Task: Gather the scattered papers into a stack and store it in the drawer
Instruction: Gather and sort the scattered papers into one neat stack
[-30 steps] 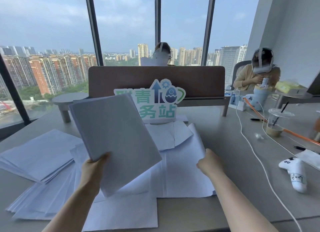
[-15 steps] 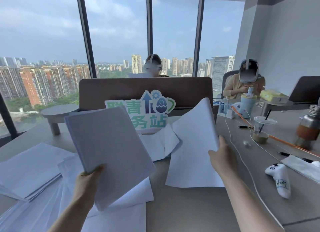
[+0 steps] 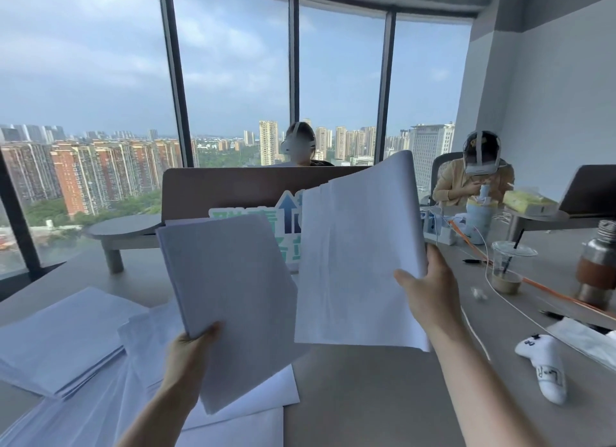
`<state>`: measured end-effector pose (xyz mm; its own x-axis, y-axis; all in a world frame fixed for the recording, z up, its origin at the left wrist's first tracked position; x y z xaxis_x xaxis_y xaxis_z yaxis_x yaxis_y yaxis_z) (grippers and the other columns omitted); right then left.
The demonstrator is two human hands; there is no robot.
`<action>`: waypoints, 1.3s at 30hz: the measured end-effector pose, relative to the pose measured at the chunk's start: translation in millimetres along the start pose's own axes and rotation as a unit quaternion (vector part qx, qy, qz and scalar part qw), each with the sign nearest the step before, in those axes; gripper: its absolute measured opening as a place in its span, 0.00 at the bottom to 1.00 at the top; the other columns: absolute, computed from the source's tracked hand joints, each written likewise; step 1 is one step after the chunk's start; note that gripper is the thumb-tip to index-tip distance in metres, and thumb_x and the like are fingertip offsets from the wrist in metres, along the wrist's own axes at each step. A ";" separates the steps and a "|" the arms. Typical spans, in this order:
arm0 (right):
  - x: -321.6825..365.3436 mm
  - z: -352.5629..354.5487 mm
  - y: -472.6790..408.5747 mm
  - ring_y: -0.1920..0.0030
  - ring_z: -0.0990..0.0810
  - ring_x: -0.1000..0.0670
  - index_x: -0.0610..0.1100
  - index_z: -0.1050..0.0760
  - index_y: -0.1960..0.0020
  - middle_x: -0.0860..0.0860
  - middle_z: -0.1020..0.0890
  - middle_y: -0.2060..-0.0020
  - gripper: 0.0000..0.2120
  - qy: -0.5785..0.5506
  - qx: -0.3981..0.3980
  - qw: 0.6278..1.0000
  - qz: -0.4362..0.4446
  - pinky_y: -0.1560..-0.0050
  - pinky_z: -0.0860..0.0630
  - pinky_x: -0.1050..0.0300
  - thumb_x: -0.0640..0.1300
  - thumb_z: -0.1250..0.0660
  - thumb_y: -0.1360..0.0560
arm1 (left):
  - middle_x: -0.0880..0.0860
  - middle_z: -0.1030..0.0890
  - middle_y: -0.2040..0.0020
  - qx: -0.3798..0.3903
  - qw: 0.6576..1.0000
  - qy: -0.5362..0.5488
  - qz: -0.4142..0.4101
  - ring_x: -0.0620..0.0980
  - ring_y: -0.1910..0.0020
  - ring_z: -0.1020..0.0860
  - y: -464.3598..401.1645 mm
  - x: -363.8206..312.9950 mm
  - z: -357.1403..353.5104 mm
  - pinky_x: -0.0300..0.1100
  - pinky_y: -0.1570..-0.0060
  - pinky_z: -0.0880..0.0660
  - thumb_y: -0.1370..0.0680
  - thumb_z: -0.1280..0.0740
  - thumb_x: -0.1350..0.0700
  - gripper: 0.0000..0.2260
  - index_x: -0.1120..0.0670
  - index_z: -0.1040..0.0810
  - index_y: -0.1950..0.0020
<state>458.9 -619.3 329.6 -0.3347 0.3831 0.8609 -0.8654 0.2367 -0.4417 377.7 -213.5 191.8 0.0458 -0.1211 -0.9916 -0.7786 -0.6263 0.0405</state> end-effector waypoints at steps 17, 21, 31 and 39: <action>-41.9 -90.5 36.7 0.60 0.16 0.45 0.46 0.21 0.55 0.49 0.15 0.61 0.09 -0.087 0.135 0.982 -0.101 0.58 0.19 0.48 0.41 0.27 0.35 | 0.57 0.15 0.62 0.107 0.992 0.061 0.028 0.55 0.66 0.18 15.5 -3.4 -35.2 0.49 0.63 0.18 0.23 0.33 0.55 0.09 0.61 0.20 0.51; -67.7 -107.8 45.1 0.60 0.15 0.42 0.43 0.19 0.54 0.43 0.14 0.59 0.12 -0.152 0.159 0.960 -0.172 0.57 0.18 0.43 0.39 0.26 0.37 | 0.57 0.15 0.62 0.128 0.989 0.067 0.023 0.53 0.68 0.17 20.0 -4.7 -38.1 0.44 0.69 0.19 0.22 0.34 0.56 0.09 0.61 0.20 0.49; -70.2 -120.3 55.8 0.58 0.14 0.45 0.44 0.22 0.47 0.47 0.13 0.57 0.22 -0.182 0.198 0.952 -0.150 0.55 0.18 0.47 0.40 0.26 0.40 | 0.58 0.14 0.57 0.146 0.987 0.069 0.019 0.54 0.61 0.15 21.7 -1.2 -42.7 0.48 0.62 0.18 0.20 0.37 0.52 0.13 0.60 0.21 0.47; -43.8 -108.5 57.2 0.60 0.16 0.55 0.49 0.28 0.50 0.52 0.16 0.56 0.17 -0.171 0.110 0.978 -0.047 0.59 0.22 0.57 0.34 0.26 0.31 | 0.58 0.14 0.56 0.174 0.982 0.045 -0.053 0.56 0.56 0.16 22.0 -15.9 -54.1 0.48 0.55 0.19 0.41 0.22 0.56 0.21 0.60 0.17 0.51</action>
<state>464.6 -525.6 239.3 -0.3226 0.0387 0.9457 -0.9450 0.0438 -0.3242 393.7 -267.0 215.1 0.1806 -0.1473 -0.9725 -0.9329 -0.3388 -0.1219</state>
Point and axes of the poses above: each hand's wrist, its own y-axis away from the middle knuckle, its own z-axis out of the back of the hand, x = y × z, the point moved 10 cm from there along -y, towards the middle knuckle
